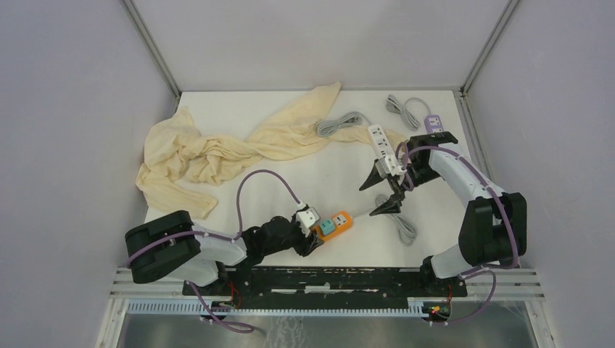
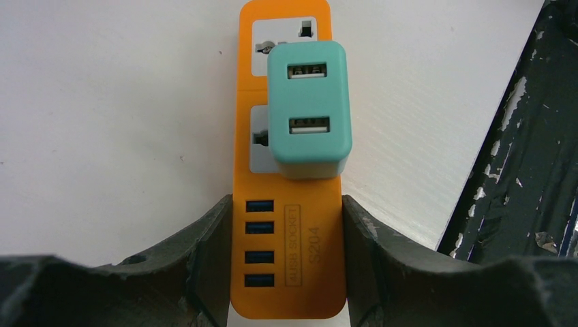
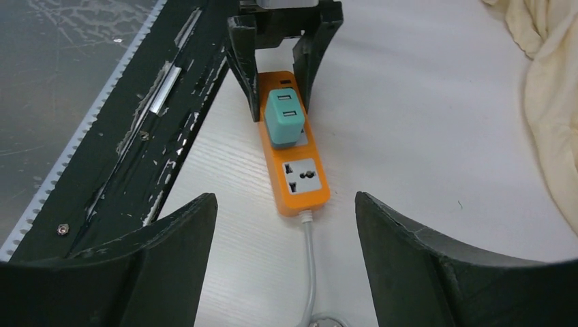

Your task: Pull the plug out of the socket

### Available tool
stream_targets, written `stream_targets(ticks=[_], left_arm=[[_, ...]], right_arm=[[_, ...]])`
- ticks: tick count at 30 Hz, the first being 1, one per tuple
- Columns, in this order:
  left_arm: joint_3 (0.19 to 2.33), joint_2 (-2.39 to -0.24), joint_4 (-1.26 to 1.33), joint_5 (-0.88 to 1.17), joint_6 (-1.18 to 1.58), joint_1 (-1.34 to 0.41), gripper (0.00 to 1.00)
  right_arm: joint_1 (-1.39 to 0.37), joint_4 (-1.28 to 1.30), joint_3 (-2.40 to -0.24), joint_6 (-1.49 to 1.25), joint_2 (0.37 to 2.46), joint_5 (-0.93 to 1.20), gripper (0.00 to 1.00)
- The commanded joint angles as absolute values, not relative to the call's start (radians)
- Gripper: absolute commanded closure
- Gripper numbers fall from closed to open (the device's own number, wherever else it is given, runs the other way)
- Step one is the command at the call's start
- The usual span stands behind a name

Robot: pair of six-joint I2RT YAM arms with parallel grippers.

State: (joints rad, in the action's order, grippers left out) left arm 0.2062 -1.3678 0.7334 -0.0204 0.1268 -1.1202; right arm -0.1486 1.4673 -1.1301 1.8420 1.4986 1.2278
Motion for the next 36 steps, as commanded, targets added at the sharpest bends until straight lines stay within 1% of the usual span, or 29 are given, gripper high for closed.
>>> stream_targets(ticks=[1,3,6,9,23,28,36], left_arm=[[0.250,-1.382,0.811,0.001,0.172,-1.118,0.97],[0.251,-1.388,0.814,0.003,0.175,-1.119,0.97],[0.253,-1.394,0.816,0.004,0.176,-1.118,0.97],[0.253,-1.397,0.823,0.000,0.178,-1.118,0.97],[0.253,-1.406,0.836,0.000,0.197,-1.118,0.96],[0.243,-1.407,0.856,0.004,0.207,-1.118,0.96],[0.244,-1.411,0.869,0.011,0.209,-1.119,0.96]], right_arm=[[-0.214,1.511,-1.170,1.874,1.498,1.246,0.21],[-0.254,1.387,-1.150,1.729,1.475,1.206,0.23],[-0.317,1.137,-1.083,1.484,1.419,1.109,0.22],[-0.363,0.993,-1.035,1.373,1.383,1.056,0.20],[-0.492,0.966,-1.036,1.358,1.449,0.976,0.20],[-0.525,0.924,-1.031,1.308,1.461,0.945,0.20],[-0.613,0.825,-1.023,1.192,1.493,0.885,0.23]])
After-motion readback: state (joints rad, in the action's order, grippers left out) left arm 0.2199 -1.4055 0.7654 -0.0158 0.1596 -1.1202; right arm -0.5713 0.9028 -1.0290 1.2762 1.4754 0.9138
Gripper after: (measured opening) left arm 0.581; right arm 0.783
